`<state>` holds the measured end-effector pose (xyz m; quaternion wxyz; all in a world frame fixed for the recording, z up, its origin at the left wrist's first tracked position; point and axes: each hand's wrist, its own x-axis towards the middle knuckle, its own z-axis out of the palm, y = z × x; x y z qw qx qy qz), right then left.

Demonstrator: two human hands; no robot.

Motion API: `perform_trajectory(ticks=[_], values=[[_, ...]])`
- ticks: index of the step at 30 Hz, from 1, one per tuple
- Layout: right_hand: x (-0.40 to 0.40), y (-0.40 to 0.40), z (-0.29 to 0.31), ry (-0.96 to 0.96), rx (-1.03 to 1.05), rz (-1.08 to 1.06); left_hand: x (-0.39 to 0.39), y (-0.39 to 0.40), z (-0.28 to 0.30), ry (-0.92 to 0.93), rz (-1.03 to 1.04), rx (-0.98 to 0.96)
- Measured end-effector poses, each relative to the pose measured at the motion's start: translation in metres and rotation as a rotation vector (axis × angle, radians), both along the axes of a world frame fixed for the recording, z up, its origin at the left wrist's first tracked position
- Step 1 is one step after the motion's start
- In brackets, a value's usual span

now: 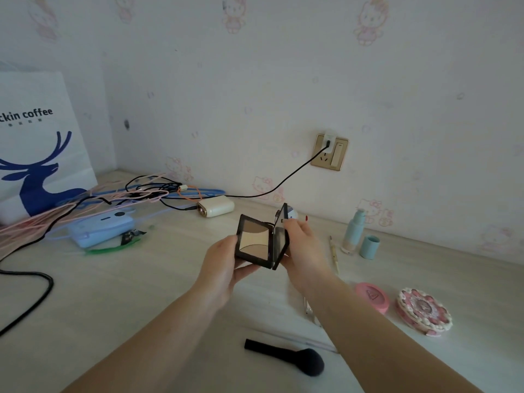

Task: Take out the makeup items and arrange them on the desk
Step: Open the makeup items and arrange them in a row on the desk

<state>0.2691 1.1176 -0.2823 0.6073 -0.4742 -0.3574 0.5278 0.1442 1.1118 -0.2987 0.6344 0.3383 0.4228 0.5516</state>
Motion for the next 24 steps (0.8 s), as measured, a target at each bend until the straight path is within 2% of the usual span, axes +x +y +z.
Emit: perform_trajectory(ticks=[3,6,9,11,12,15,19,24], values=[[0.002,0.003,0.001,0.077,0.003,0.037,-0.007,-0.001,0.000,-0.050,-0.069,-0.008],[0.003,0.005,-0.003,0.208,-0.060,0.018,-0.012,0.003,-0.004,0.033,-0.066,-0.020],[0.005,0.011,-0.016,0.313,-0.091,0.001,-0.021,0.007,-0.010,0.299,-0.095,-0.039],[0.003,0.015,-0.025,0.350,-0.116,-0.016,-0.028,0.009,-0.016,0.592,-0.231,0.101],[0.003,0.016,-0.028,0.360,-0.130,-0.019,-0.031,0.009,-0.018,0.679,-0.300,0.183],[0.003,0.017,-0.034,0.328,-0.180,-0.036,-0.040,0.014,-0.024,0.812,-0.413,0.299],[0.003,0.021,-0.037,0.225,-0.245,-0.076,-0.047,0.027,-0.035,1.024,-0.344,0.275],[0.003,0.030,-0.044,0.081,-0.247,-0.044,-0.046,0.032,-0.037,1.186,-0.393,0.308]])
